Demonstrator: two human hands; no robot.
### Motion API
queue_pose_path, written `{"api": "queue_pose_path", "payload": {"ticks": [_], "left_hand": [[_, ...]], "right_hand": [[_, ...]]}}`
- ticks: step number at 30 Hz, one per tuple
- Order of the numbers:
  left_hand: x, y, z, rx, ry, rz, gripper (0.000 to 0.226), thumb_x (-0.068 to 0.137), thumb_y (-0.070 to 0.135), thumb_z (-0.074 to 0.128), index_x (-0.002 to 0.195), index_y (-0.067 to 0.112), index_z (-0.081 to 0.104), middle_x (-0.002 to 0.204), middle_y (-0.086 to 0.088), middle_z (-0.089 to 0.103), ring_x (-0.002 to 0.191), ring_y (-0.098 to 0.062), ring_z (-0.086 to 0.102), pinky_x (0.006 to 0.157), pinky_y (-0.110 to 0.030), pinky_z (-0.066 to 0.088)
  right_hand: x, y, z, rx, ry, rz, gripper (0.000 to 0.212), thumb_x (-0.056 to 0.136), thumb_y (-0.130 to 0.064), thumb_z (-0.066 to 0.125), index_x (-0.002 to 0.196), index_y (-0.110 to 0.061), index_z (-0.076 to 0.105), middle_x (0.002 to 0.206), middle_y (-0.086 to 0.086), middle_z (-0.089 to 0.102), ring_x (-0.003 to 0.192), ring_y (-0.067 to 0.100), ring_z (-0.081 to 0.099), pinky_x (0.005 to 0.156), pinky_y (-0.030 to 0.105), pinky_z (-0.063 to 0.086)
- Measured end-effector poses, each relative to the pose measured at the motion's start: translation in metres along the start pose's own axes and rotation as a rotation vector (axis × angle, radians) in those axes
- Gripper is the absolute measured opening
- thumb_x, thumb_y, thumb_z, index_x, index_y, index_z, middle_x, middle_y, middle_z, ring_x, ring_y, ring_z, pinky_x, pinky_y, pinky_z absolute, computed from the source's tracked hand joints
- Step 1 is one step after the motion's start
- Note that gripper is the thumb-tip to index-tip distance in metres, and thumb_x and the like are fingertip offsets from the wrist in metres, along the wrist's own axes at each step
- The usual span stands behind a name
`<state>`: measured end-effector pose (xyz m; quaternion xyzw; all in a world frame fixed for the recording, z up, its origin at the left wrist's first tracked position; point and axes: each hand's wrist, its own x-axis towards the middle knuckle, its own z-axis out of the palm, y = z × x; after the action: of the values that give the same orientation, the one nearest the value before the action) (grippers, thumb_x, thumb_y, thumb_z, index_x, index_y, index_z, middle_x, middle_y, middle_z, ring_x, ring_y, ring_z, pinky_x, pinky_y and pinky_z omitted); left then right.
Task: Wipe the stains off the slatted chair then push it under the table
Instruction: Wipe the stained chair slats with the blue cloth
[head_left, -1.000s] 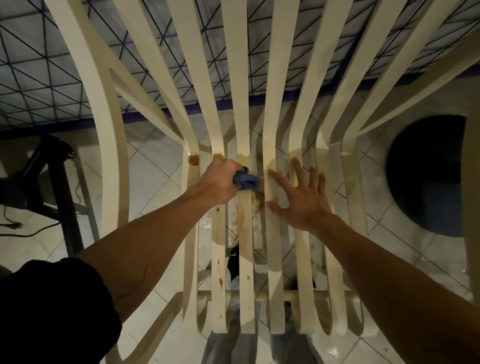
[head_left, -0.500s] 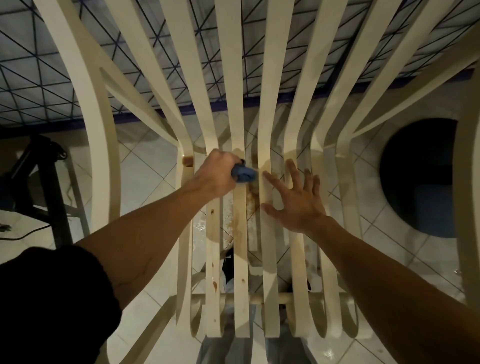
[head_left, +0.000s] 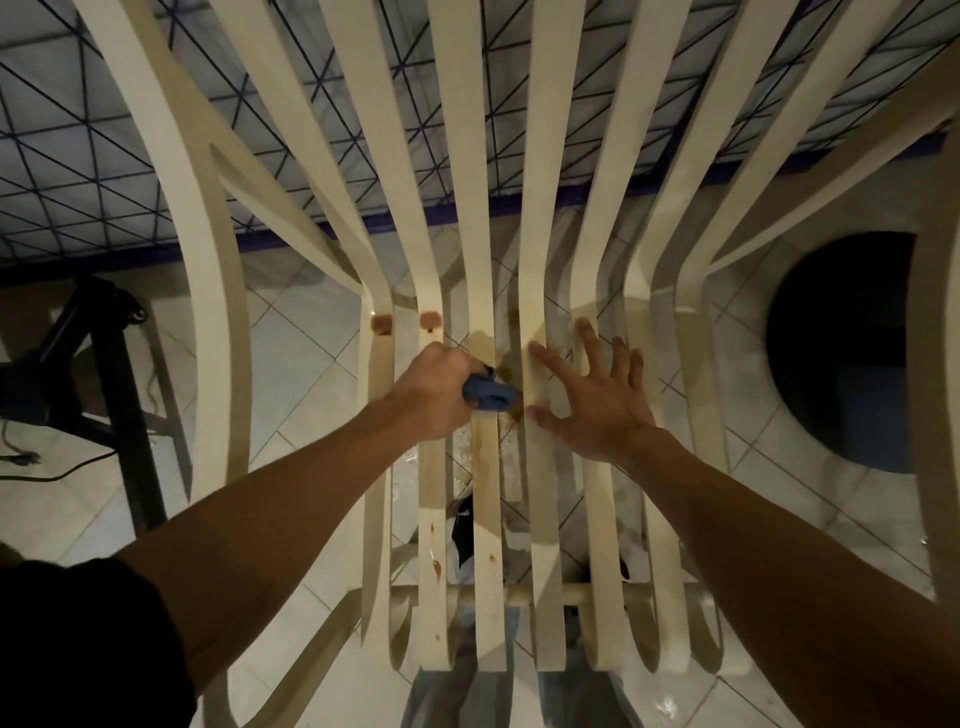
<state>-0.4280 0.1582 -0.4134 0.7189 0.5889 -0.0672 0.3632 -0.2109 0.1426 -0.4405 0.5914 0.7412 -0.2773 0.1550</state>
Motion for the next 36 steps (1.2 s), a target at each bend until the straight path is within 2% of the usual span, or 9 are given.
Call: {"api": "queue_pose_path", "payload": {"ticks": [6,10,15,19,23,26,29,32,36], "left_hand": [[0.002,-0.001,-0.001,-0.043,0.048,-0.036,0.030,0.083,0.007,0.067,0.112,0.016,0.070,0.102,-0.010,0.067,0.096,-0.024,0.062,0.083,-0.038,0.055],[0.001,0.002,0.000,-0.052,0.167,-0.034,0.017,0.085,0.010,0.065,0.101,0.012,0.072,0.090,-0.009,0.069,0.089,-0.023,0.062,0.079,-0.037,0.054],[-0.022,0.007,0.014,-0.037,0.067,-0.019,0.018,0.086,0.012,0.067,0.103,0.013,0.071,0.093,-0.008,0.066,0.091,-0.021,0.059,0.079,-0.035,0.054],[-0.031,0.004,0.019,-0.028,0.053,0.024,0.019,0.084,0.012,0.068,0.102,0.013,0.073,0.090,-0.009,0.066,0.089,-0.024,0.060,0.075,-0.035,0.053],[-0.013,0.000,0.012,-0.049,0.130,-0.037,0.021,0.085,0.011,0.065,0.103,0.020,0.069,0.095,-0.007,0.062,0.092,-0.022,0.056,0.078,-0.033,0.051],[0.001,0.004,0.003,-0.063,0.196,-0.018,0.018,0.084,0.006,0.065,0.100,0.010,0.072,0.089,-0.010,0.068,0.089,-0.025,0.061,0.078,-0.037,0.053],[0.000,0.008,0.002,-0.066,0.212,-0.029,0.019,0.084,0.008,0.067,0.102,0.009,0.072,0.088,-0.010,0.070,0.087,-0.023,0.064,0.078,-0.033,0.054],[-0.014,0.010,0.007,-0.084,0.149,-0.069,0.019,0.086,0.013,0.068,0.105,0.013,0.071,0.094,-0.007,0.067,0.090,-0.020,0.063,0.078,-0.025,0.051],[-0.035,0.011,0.017,-0.061,0.024,-0.072,0.024,0.086,0.015,0.069,0.110,0.017,0.069,0.101,-0.008,0.063,0.094,-0.023,0.062,0.080,-0.034,0.055]], "right_hand": [[0.000,0.001,0.000,-0.002,-0.002,-0.001,0.077,0.089,-0.070,0.041,0.150,-0.052,-0.003,0.159,0.004,-0.029,0.146,0.046,-0.015,0.117,0.060,-0.007],[0.001,0.001,0.001,0.005,0.020,-0.011,0.078,0.088,-0.071,0.042,0.150,-0.052,-0.001,0.160,0.004,-0.027,0.146,0.046,-0.014,0.117,0.060,-0.008],[0.001,0.002,0.004,0.007,0.029,-0.013,0.081,0.086,-0.074,0.041,0.149,-0.052,-0.004,0.160,0.004,-0.025,0.145,0.046,-0.014,0.117,0.062,-0.005],[0.001,0.001,0.002,0.004,0.015,-0.009,0.081,0.086,-0.074,0.041,0.150,-0.052,-0.005,0.160,0.004,-0.027,0.145,0.046,-0.016,0.117,0.062,-0.006],[0.002,0.001,0.002,0.011,0.012,-0.019,0.081,0.088,-0.071,0.043,0.150,-0.052,-0.005,0.159,0.005,-0.028,0.145,0.047,-0.015,0.117,0.062,-0.006],[0.001,0.002,0.001,0.013,0.024,-0.023,0.081,0.088,-0.071,0.042,0.150,-0.051,-0.005,0.159,0.005,-0.028,0.145,0.047,-0.015,0.117,0.061,-0.008],[-0.001,0.003,0.002,0.020,0.035,-0.033,0.081,0.088,-0.072,0.042,0.150,-0.051,-0.005,0.160,0.005,-0.027,0.145,0.046,-0.015,0.117,0.061,-0.008],[-0.001,0.003,0.002,0.021,0.035,-0.032,0.081,0.088,-0.072,0.042,0.150,-0.051,-0.006,0.160,0.005,-0.027,0.145,0.046,-0.015,0.117,0.061,-0.008],[-0.001,0.001,0.001,0.004,0.024,-0.017,0.081,0.088,-0.073,0.041,0.150,-0.052,-0.007,0.159,0.005,-0.028,0.145,0.045,-0.016,0.117,0.061,-0.008]]}}
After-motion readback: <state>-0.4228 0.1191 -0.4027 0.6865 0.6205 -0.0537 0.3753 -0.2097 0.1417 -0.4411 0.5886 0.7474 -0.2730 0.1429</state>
